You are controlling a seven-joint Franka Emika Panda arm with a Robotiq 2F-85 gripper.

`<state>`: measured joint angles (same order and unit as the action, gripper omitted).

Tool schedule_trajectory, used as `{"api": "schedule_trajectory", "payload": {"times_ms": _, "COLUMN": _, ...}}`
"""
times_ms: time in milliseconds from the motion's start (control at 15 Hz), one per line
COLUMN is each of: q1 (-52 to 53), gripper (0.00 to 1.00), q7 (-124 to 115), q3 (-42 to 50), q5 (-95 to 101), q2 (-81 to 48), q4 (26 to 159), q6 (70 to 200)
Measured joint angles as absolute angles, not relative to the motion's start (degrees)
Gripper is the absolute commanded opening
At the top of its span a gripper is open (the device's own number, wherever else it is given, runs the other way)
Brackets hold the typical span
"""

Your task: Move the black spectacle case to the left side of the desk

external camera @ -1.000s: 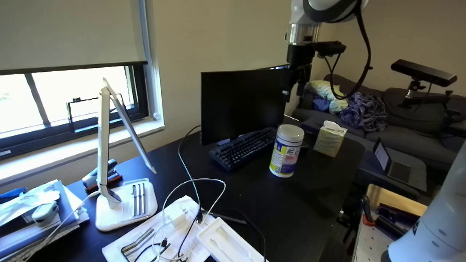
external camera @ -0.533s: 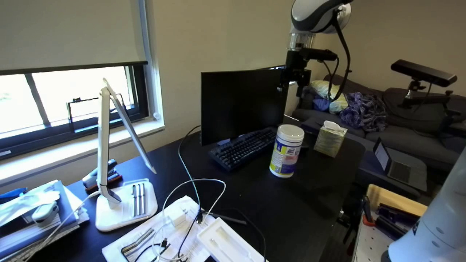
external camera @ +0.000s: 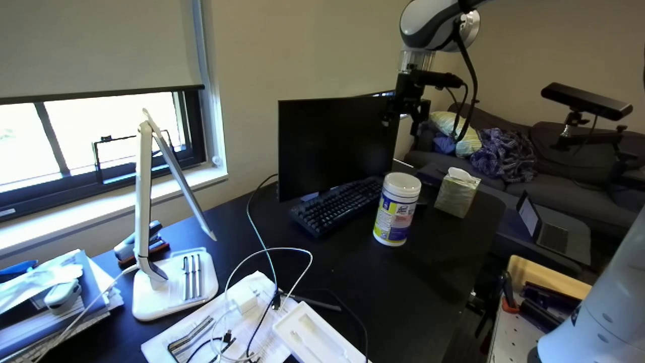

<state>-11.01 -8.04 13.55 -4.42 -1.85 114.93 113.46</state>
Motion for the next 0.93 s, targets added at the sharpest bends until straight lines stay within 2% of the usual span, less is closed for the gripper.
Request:
{"api": "schedule_trajectory", "payload": {"times_ms": 667, "q1": -14.8, "gripper": 1.0, "q7": -22.0, "q3": 17.5, "q5": -10.5, "q2": -7.4, "q4": 118.8, "q6": 129.5}}
{"api": "schedule_trajectory", "payload": {"times_ms": 933, "q1": -18.1, "gripper": 1.0, "q7": -23.7, "q3": 19.7, "q5": -15.6, "q2": -11.6, "q4": 118.8, "q6": 130.7}}
